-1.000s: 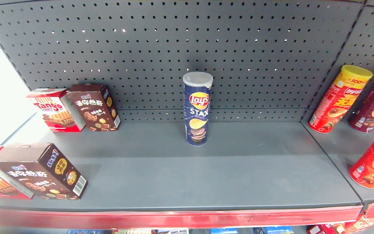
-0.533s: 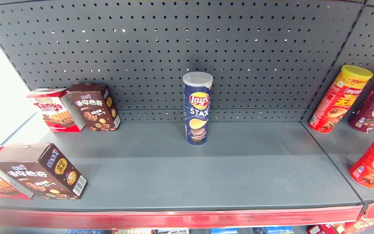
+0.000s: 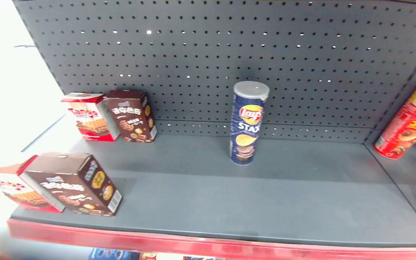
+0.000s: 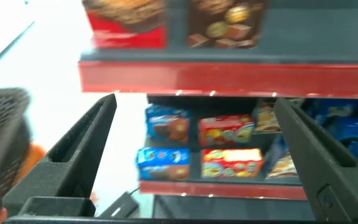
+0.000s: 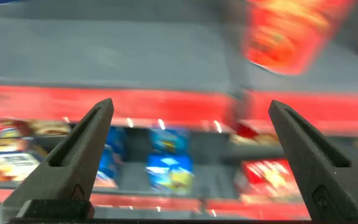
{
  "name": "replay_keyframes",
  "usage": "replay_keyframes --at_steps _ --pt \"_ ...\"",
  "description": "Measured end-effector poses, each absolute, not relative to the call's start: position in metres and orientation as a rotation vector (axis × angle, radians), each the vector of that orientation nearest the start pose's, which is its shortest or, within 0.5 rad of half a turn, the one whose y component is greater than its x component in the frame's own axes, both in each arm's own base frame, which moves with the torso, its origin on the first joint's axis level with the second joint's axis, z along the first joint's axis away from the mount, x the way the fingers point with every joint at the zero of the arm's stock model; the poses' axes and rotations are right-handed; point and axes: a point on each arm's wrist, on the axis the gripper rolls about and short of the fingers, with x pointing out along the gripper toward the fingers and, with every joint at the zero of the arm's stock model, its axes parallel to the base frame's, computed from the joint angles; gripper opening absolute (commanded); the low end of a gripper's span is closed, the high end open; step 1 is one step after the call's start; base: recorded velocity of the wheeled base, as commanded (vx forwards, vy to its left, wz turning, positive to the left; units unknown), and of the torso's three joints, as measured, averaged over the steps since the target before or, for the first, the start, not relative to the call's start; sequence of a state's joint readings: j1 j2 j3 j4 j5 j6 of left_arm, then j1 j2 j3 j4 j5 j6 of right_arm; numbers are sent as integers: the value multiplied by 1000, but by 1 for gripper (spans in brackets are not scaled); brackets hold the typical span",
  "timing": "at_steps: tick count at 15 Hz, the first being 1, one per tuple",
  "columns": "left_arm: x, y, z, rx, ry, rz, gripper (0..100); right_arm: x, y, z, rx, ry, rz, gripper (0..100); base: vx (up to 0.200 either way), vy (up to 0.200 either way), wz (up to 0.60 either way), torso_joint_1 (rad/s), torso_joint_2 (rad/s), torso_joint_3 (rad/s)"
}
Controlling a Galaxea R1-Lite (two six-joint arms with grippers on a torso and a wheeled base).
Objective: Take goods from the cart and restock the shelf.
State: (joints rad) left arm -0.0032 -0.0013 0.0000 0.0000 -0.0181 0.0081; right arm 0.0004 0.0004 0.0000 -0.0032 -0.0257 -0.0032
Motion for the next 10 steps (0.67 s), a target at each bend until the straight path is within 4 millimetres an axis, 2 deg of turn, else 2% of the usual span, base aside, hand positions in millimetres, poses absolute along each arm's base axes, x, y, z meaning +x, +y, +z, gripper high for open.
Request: replay_keyframes --at_steps 6,10 --pt "-23 0 75 7 -2 -21 100 -23 -1 76 -3 -2 -25 100 0 0 600 -1 3 5" --pt "-23 0 75 8 -1 -22 100 -23 -1 76 0 -4 -27 100 0 0 0 0 0 0"
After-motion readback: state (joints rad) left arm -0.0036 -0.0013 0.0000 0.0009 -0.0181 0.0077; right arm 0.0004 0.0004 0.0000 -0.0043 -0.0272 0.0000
